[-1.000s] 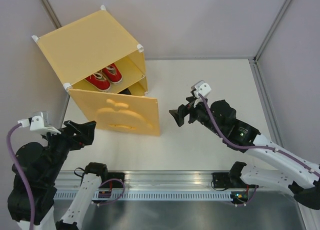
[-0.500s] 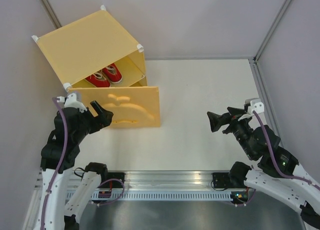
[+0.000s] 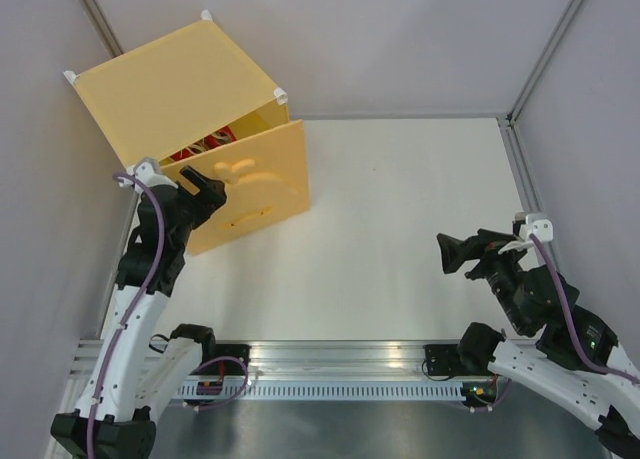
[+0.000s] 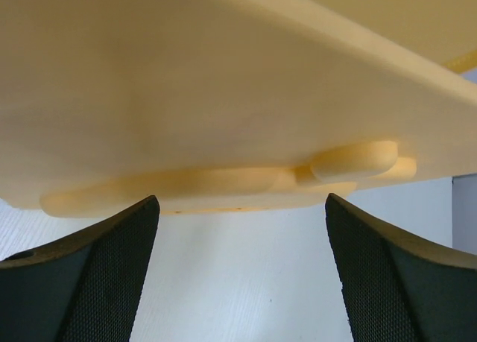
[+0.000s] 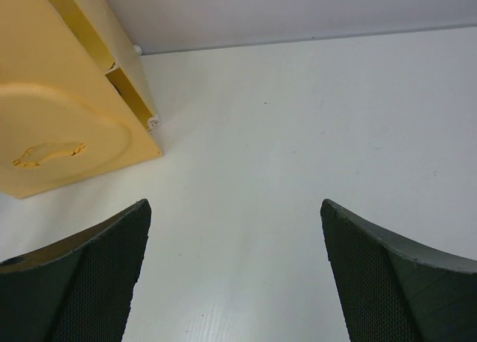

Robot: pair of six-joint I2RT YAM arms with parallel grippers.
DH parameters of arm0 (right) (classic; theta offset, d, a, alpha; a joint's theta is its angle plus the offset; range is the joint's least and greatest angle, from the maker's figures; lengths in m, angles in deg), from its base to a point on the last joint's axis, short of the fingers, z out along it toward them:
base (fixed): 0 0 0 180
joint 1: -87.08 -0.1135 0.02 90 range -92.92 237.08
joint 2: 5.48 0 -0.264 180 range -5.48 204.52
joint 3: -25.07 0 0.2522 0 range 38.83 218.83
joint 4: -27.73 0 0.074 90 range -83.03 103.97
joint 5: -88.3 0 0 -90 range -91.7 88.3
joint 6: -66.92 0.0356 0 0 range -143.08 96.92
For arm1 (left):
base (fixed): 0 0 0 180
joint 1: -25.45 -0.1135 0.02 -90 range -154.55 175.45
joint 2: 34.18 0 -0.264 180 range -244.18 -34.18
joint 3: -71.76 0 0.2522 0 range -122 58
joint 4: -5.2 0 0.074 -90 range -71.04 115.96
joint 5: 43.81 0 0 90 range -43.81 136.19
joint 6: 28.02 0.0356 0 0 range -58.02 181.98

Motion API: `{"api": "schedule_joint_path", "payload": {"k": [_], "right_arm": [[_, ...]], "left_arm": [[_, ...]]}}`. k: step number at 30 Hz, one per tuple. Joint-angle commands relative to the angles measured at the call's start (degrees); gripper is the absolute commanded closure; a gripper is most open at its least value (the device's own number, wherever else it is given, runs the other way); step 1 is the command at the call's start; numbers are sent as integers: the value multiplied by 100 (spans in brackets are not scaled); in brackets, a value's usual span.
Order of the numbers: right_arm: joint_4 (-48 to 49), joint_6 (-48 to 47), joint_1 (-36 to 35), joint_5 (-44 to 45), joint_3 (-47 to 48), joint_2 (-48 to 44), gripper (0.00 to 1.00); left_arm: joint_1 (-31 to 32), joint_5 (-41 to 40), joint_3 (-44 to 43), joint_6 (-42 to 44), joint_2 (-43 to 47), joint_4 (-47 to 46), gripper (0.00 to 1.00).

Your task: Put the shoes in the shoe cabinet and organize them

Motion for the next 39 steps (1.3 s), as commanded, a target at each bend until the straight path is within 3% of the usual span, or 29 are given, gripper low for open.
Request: {"api": "schedule_joint_path", "payload": {"k": [1,7,22,34,39], "right_arm": [[-327,49,-14,267,252,-128,2],[-556,145,-14,320,322,-207,2],[-758,163,-14,451,568,-365,2],[-925,304,-14,855,691,-532,2],[-987,330,-14,1101,779,-594,2]], "left_arm": [[-14,-585,298,-669,-40,-1083,5],[-14,-1025,597,-1100,-119,-1602,4],[-14,-1509,791,-1636,-251,-1778,1],[-14,-1580,852,-1900,-269,-1866,0],[-14,-1151,712,-1760,-163,-1823,0]]}}
